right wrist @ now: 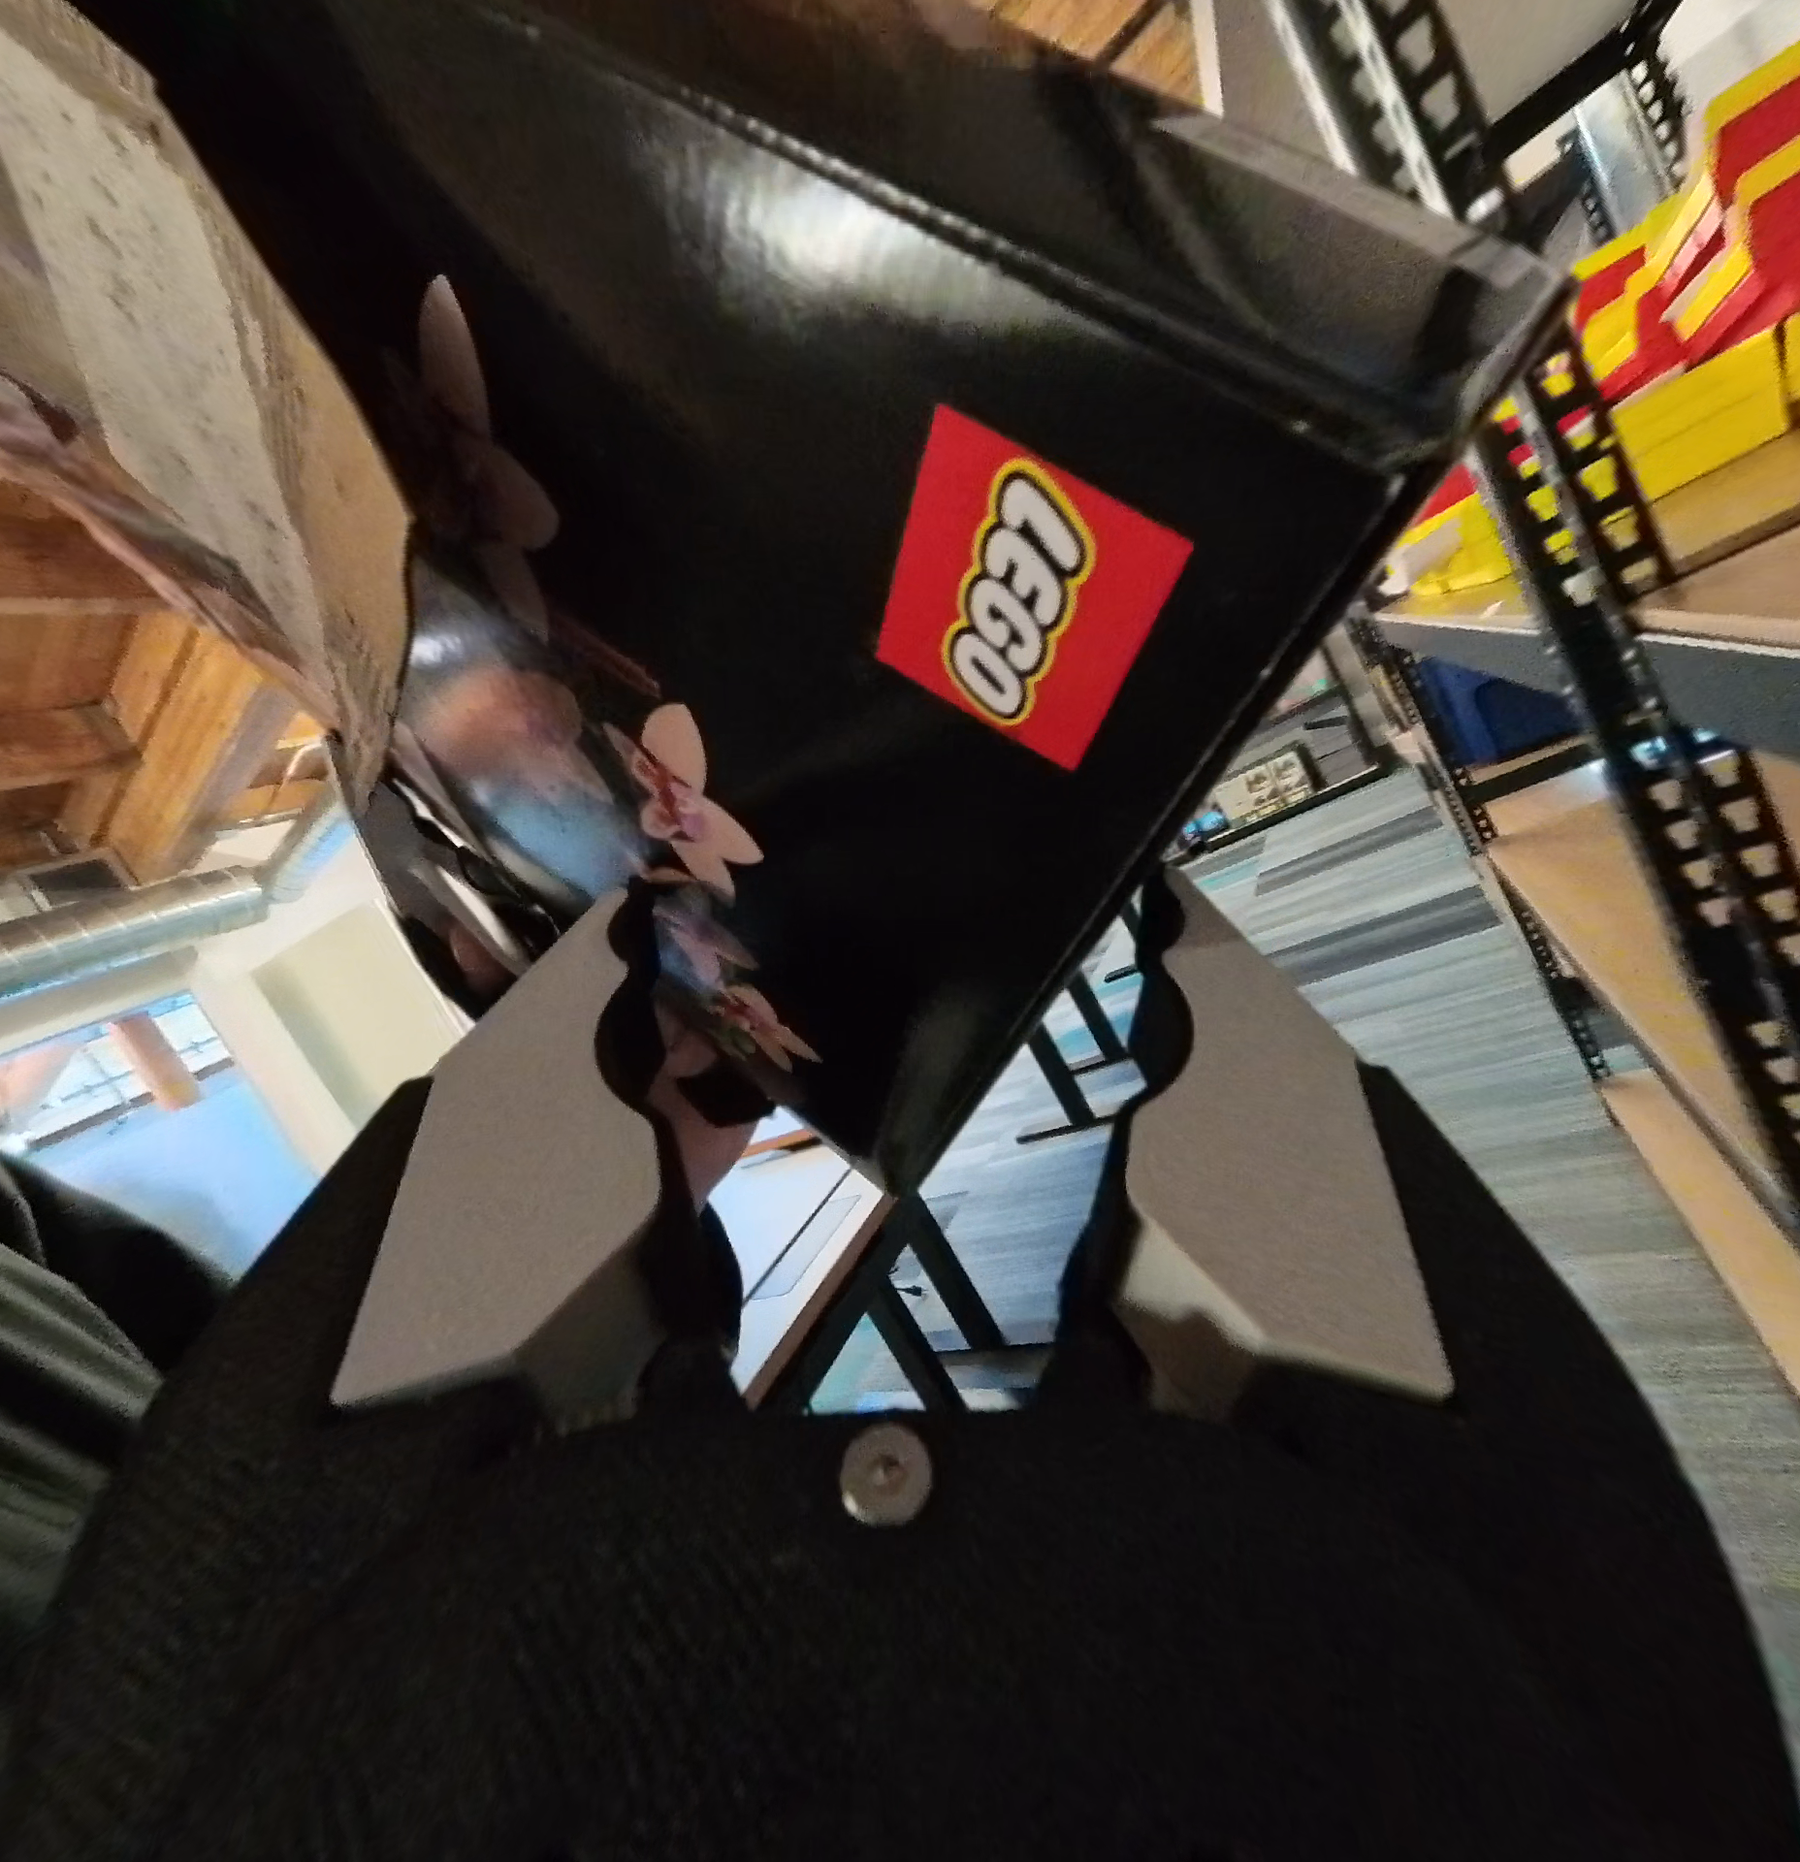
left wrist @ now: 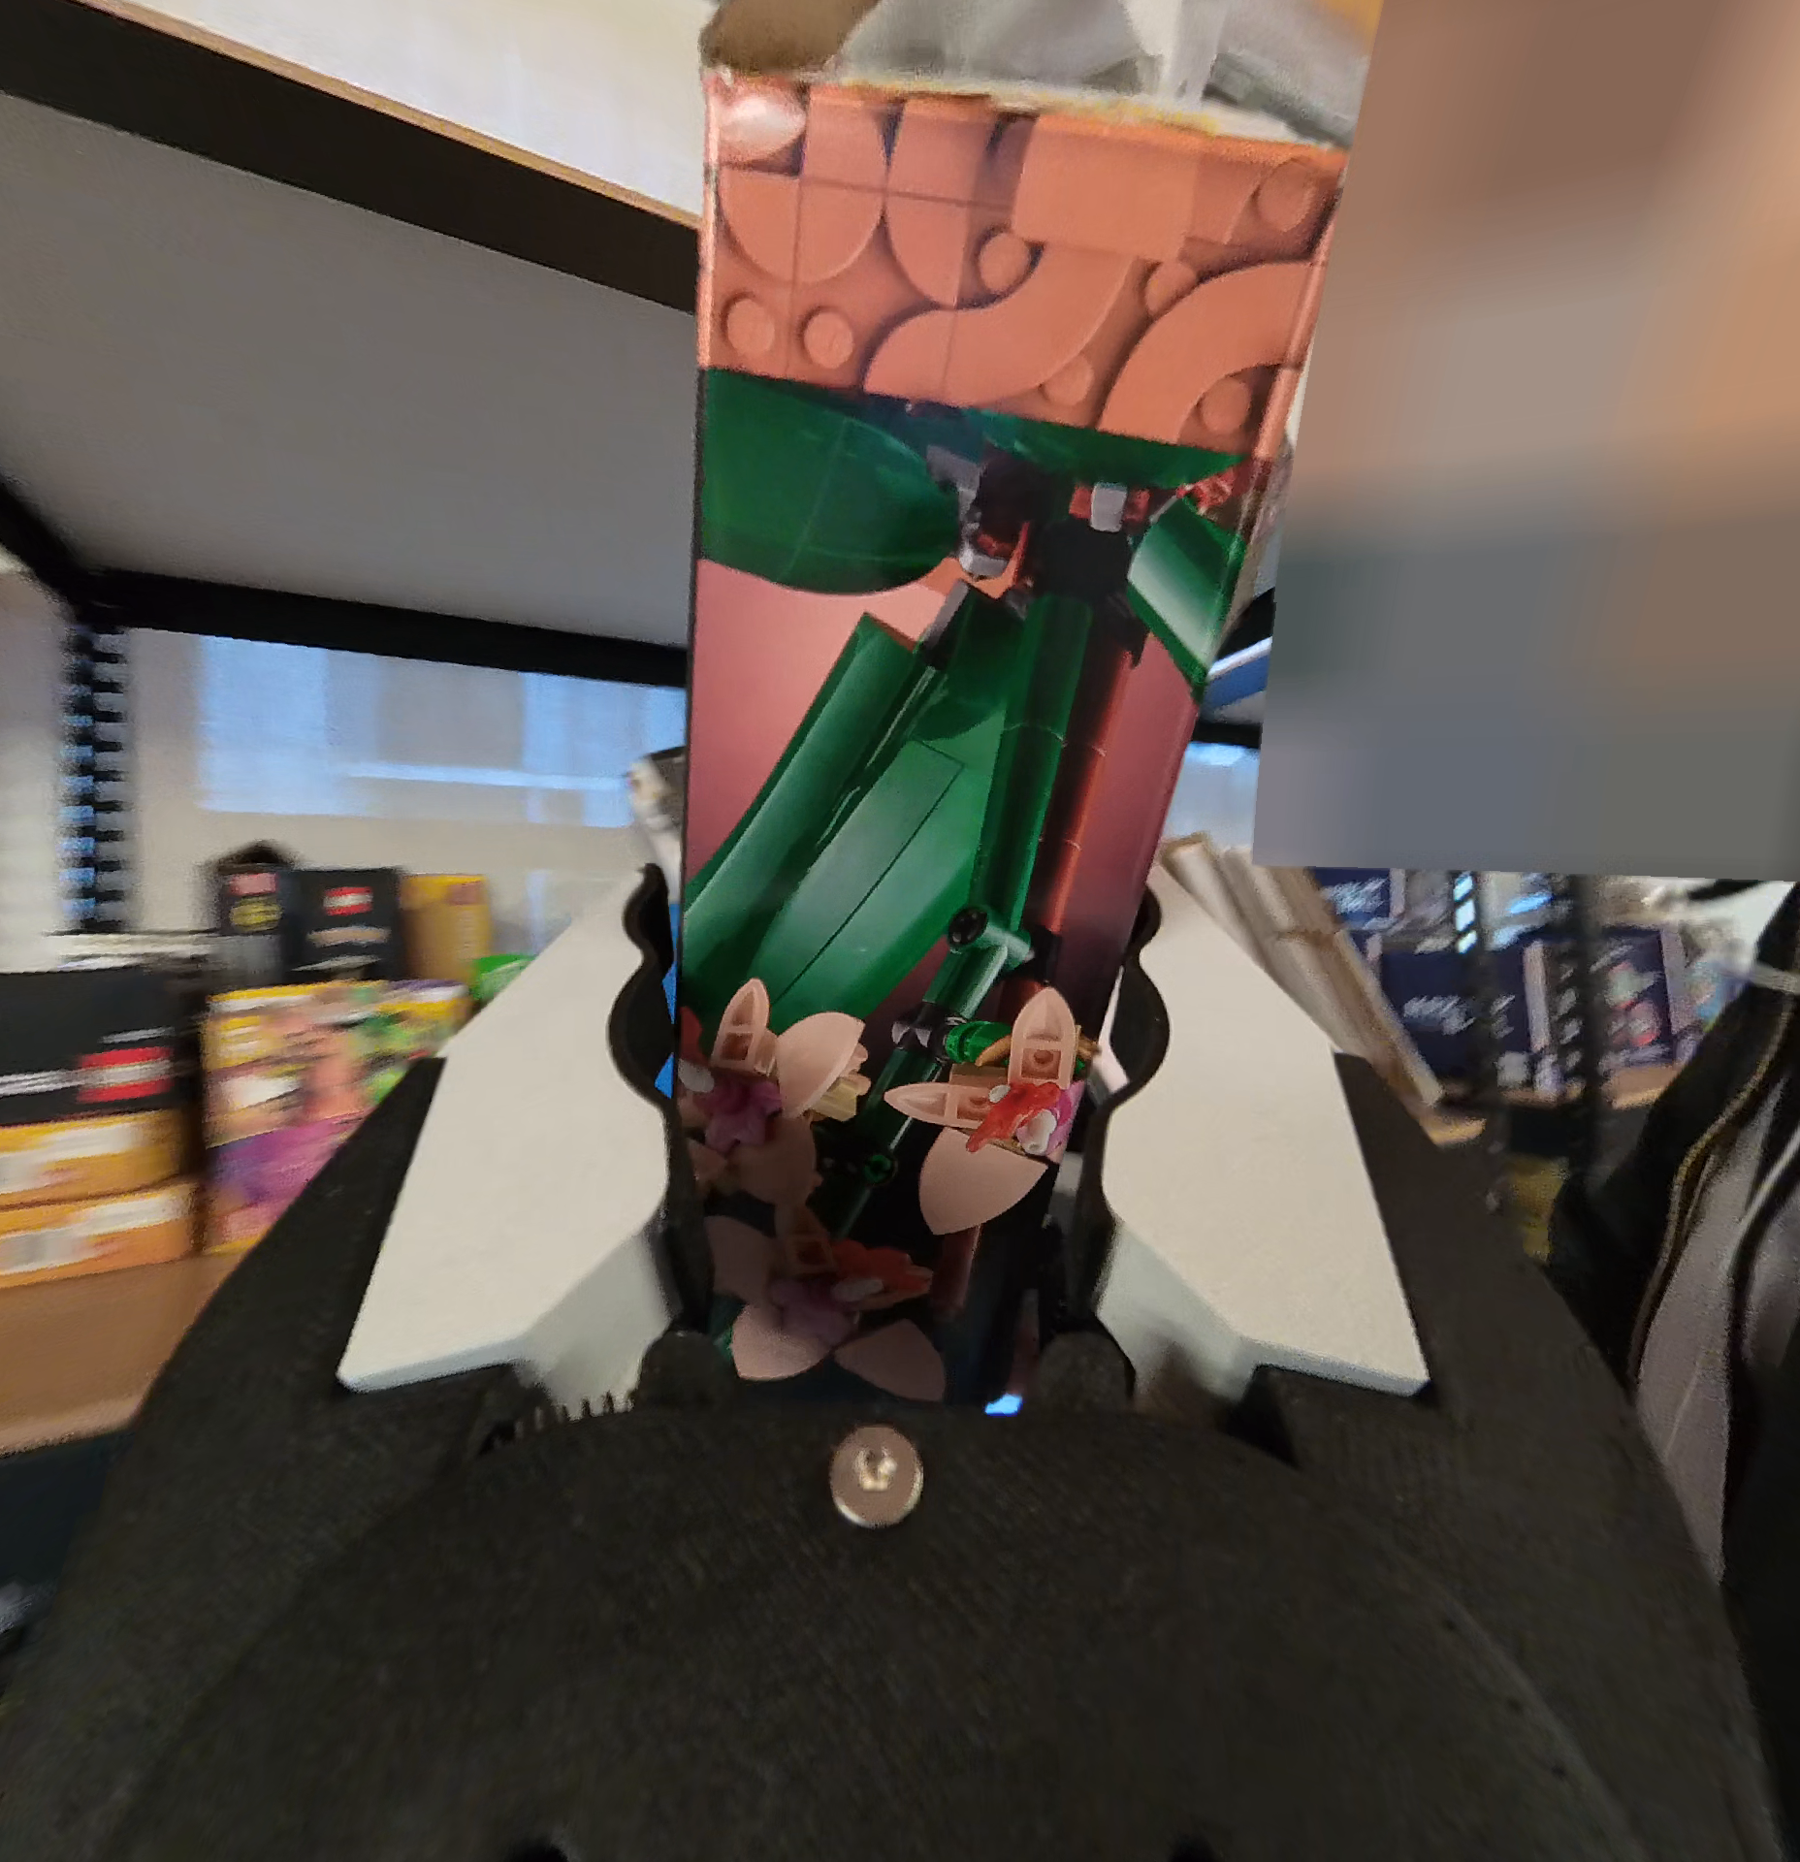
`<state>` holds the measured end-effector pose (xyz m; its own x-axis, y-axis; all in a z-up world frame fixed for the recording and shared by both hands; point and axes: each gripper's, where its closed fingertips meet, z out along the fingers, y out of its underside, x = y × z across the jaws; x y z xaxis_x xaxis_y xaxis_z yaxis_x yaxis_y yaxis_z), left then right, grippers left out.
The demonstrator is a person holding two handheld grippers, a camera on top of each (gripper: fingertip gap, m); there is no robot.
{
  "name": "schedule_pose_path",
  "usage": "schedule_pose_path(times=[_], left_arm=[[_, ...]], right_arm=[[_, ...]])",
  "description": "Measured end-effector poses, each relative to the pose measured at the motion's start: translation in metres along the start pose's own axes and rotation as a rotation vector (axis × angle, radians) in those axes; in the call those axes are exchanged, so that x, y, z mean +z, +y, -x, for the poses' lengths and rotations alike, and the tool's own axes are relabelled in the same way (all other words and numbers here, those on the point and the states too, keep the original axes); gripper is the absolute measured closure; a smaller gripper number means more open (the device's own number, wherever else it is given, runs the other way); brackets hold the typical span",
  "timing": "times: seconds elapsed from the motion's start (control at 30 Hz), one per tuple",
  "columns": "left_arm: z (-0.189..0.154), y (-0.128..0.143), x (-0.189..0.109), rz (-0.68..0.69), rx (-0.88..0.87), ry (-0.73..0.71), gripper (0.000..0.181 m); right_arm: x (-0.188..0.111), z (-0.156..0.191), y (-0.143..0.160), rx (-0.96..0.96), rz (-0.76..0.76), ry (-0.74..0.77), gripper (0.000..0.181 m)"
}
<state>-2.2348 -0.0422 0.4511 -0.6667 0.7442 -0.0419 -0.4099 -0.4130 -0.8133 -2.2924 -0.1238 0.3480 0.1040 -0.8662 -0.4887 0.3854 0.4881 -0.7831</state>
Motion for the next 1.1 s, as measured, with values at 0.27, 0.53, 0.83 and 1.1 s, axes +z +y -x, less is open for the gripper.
schedule_pose_path(times=[0.27, 0.53, 0.83, 1.1], left_arm=[[0.068, -0.047, -0.099, 0.036, -0.005, -0.063, 0.096], [0.146, -0.104, -0.213, 0.116, 0.007, -0.139, 0.096], [0.229, -0.143, -0.314, 0.130, 0.022, -0.369, 0.097], [0.319, -0.172, -0.391, 0.125, 0.062, -0.601, 0.097]], right_arm=[[0.111, -0.002, 0.063, 0.040, 0.014, 0.007, 0.082], [0.241, -0.005, 0.154, 0.105, 0.066, -0.055, 0.083], [0.361, -0.027, 0.233, 0.213, 0.242, -0.162, 0.088], [0.478, -0.066, 0.285, 0.383, 0.376, -0.310, 0.087]])
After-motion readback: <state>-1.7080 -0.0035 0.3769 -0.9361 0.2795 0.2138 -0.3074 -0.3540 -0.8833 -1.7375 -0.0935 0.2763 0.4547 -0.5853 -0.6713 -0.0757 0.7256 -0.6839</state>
